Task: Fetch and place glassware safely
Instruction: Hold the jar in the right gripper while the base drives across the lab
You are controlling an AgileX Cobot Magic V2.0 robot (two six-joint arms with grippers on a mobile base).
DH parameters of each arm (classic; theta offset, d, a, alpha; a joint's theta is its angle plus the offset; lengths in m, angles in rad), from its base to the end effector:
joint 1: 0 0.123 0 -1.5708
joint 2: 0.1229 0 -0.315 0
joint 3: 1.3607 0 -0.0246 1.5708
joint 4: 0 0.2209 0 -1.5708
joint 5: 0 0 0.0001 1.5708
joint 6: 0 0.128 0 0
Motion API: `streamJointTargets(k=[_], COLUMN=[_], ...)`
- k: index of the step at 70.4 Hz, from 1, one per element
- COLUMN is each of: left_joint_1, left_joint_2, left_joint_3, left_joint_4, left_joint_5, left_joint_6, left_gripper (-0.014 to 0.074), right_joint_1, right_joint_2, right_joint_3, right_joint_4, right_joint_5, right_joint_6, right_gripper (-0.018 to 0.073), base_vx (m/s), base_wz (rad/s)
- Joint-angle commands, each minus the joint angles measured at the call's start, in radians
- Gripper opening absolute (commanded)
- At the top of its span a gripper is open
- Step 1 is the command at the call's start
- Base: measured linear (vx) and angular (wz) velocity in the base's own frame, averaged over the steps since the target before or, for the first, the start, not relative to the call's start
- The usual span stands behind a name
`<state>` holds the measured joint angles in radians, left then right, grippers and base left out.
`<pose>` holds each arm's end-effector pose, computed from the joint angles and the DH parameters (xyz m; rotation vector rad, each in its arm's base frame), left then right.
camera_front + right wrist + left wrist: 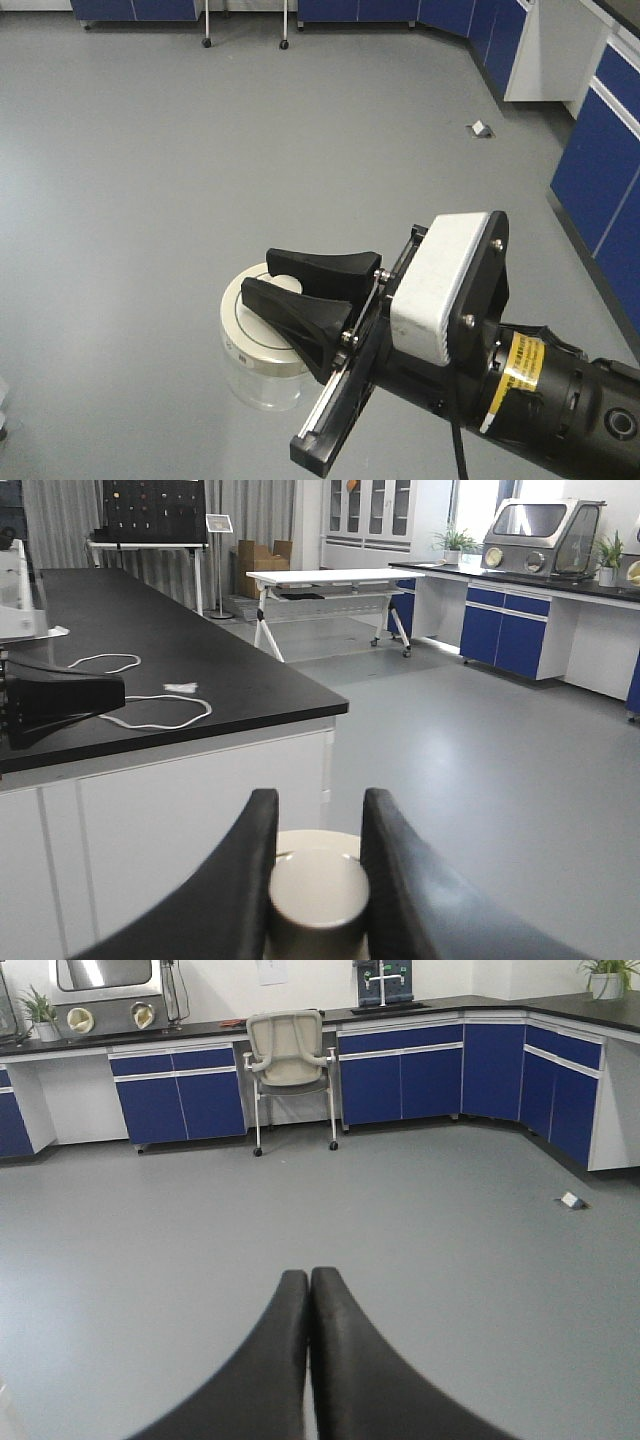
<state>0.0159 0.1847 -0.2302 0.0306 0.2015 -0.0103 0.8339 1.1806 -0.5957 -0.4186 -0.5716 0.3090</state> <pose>0.0432 0.0015 0.2631 -0.0016 1.6396 0.0322 0.1455 0.2021 0.3471 -0.8404 1.3522 0.7882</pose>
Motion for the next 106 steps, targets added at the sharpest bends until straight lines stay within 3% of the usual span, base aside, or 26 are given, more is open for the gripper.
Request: streamJointTargets(k=[1, 106], left_joint_1=[-0.004, -0.004], left_joint_2=[0.010, 0.010], left_joint_3=[-0.026, -0.026], left_joint_4=[-0.007, -0.007], left_joint_5=[-0.069, -0.069], left_joint_6=[-0.009, -0.009], left_gripper=[-0.0007, -0.0007], right_joint_1=[-0.001, -0.001], right_joint_2=[-0.028, -0.028], right_joint_3=[-0.032, -0.032], right_joint_4=[0.015, 0.015], right_joint_5=[-0.095, -0.092], right_joint_6=[-0.004, -0.004], right_gripper=[-0.0003, -0.0003], base_vx=[0.53, 0.56], base_wz=[0.07, 0.00])
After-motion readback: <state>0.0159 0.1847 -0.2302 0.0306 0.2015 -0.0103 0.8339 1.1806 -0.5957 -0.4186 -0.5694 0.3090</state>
